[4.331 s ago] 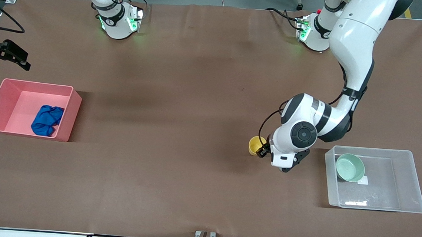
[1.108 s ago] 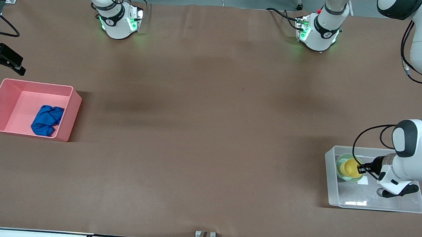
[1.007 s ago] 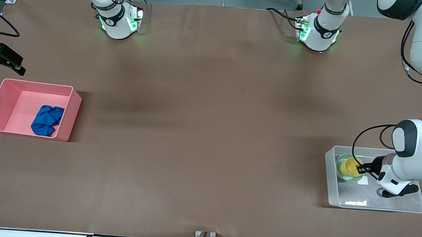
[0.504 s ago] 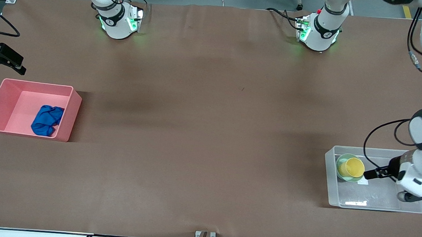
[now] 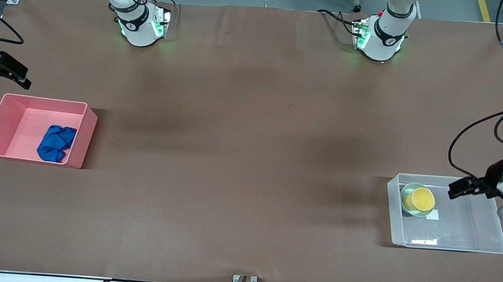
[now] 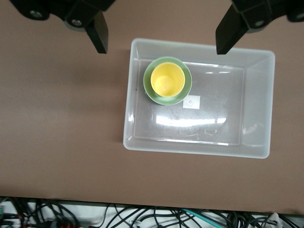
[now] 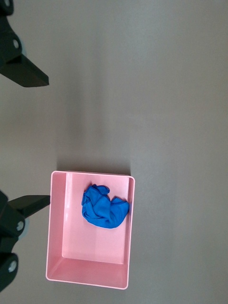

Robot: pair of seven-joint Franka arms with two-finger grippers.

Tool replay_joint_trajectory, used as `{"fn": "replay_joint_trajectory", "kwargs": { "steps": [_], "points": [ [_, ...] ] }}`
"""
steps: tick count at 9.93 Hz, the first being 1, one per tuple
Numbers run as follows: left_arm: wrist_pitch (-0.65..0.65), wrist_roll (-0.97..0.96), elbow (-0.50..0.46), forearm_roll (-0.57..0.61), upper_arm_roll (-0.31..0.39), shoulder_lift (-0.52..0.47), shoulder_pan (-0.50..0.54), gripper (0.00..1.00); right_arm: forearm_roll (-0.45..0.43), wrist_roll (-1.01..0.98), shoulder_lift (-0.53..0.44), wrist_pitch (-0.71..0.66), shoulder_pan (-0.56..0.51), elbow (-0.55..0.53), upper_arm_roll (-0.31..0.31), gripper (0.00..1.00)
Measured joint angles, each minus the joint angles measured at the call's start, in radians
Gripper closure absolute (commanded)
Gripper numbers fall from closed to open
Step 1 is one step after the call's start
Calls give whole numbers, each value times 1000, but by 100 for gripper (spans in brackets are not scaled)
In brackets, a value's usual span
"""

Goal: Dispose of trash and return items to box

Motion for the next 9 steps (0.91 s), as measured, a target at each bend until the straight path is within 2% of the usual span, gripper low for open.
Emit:
{"fn": "replay_joint_trajectory", "kwargs": {
  "steps": [3, 6, 7, 9],
  "points": [
    [-154, 11, 4, -26, -38, -152, 0, 0, 0, 0, 1, -2, 0, 0, 0, 0],
    [-300, 21, 1, -94, -40, -259, -1, 0, 0, 0, 2, -2, 0, 0, -1, 0],
    [-343, 37, -6, -114, -18, -292, -20, 0, 0, 0, 2, -3, 0, -1, -2, 0],
    [-391, 50, -65, -123, 95, -373, -150, 0, 0, 0, 2, -3, 0, -1, -2, 0]
  ]
}}
